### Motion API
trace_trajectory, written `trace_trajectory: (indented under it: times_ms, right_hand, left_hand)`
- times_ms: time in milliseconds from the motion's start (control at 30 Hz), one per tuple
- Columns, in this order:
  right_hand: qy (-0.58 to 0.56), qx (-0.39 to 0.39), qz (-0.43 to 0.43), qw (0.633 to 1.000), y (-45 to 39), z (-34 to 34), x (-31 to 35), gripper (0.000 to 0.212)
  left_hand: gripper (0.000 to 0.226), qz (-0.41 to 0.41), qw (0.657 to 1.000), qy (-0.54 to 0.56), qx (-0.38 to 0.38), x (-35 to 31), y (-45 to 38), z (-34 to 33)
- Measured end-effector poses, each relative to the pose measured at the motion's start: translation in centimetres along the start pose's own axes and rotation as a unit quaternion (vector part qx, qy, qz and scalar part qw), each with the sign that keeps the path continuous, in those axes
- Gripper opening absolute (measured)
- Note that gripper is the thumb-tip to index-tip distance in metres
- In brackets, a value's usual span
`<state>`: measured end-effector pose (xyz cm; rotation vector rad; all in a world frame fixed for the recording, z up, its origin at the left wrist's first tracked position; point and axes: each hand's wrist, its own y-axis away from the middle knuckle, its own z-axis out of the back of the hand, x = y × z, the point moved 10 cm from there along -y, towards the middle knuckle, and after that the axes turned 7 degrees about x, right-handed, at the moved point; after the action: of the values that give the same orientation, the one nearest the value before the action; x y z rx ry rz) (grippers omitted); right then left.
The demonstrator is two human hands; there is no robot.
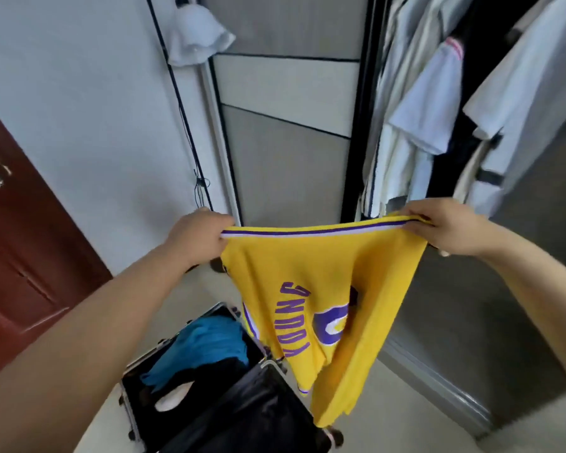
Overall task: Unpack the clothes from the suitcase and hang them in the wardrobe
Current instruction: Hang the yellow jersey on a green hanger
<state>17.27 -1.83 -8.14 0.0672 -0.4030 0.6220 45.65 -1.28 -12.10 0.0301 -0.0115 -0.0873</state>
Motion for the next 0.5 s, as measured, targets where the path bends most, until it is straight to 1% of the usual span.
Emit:
trace_trajectory:
  times_ms: [33,67,100,133,167,233,267,333,367,400,433,467,500]
  right_hand:
    - [0.009,-0.024,-0.021,0.999,1.7,2.3,-0.4,0.036]
    - [0.015,-0.04,-0.037,0.998,3.0,4.1,-1.0,0.029]
    - [0.018,-0.057,-0.048,0.997,4.1,5.7,-1.7,0.02]
    - [0.023,-0.076,-0.066,0.995,5.3,7.5,-2.4,0.014]
    - [0.021,-0.082,-0.084,0.993,6.2,8.7,-3.3,0.013]
    - [0.004,-0.101,-0.124,0.987,8.2,11.0,-5.0,0.013]
    - [-0.023,-0.125,-0.136,0.982,9.3,12.6,-5.6,0.017]
    - [-0.128,-0.174,-0.145,0.966,11.1,14.8,-7.1,0.027]
    - [-0.172,-0.188,-0.14,0.957,11.8,15.9,-7.5,0.028]
    - [-0.197,-0.189,-0.131,0.953,12.1,16.4,-7.7,0.024]
    - [-0.188,-0.176,-0.116,0.959,12.3,17.7,-7.5,0.014]
    - [-0.169,-0.148,-0.118,0.967,12.1,17.7,-7.0,0.012]
    - [-0.124,-0.112,-0.112,0.98,11.9,18.2,-6.3,0.04]
  left_hand:
    - [0.028,0.001,0.998,0.045,-0.044,-1.5,-0.2,2.4]
    - [0.022,-0.001,0.992,0.093,-0.091,-2.7,-0.3,4.7]
    - [0.015,0.0,0.981,0.148,-0.127,-3.9,-0.2,6.9]
    - [0.013,-0.011,0.965,0.206,-0.162,-5.4,-0.2,9.1]
    - [0.016,-0.021,0.947,0.266,-0.178,-6.7,-0.1,10.8]
    - [0.027,-0.054,0.902,0.379,-0.197,-9.6,0.4,14.1]
    - [0.032,-0.075,0.875,0.428,-0.211,-11.1,0.7,16.0]
    - [0.033,-0.1,0.824,0.507,-0.233,-13.0,1.2,18.9]
    - [0.032,-0.106,0.804,0.533,-0.243,-14.0,1.2,20.4]
    - [0.032,-0.105,0.788,0.554,-0.247,-14.5,1.3,21.1]
    - [0.031,-0.106,0.772,0.575,-0.251,-15.4,1.2,22.4]
    - [0.031,-0.108,0.762,0.589,-0.247,-15.9,1.0,22.8]
    - [0.031,-0.113,0.754,0.597,-0.25,-16.6,0.9,23.7]
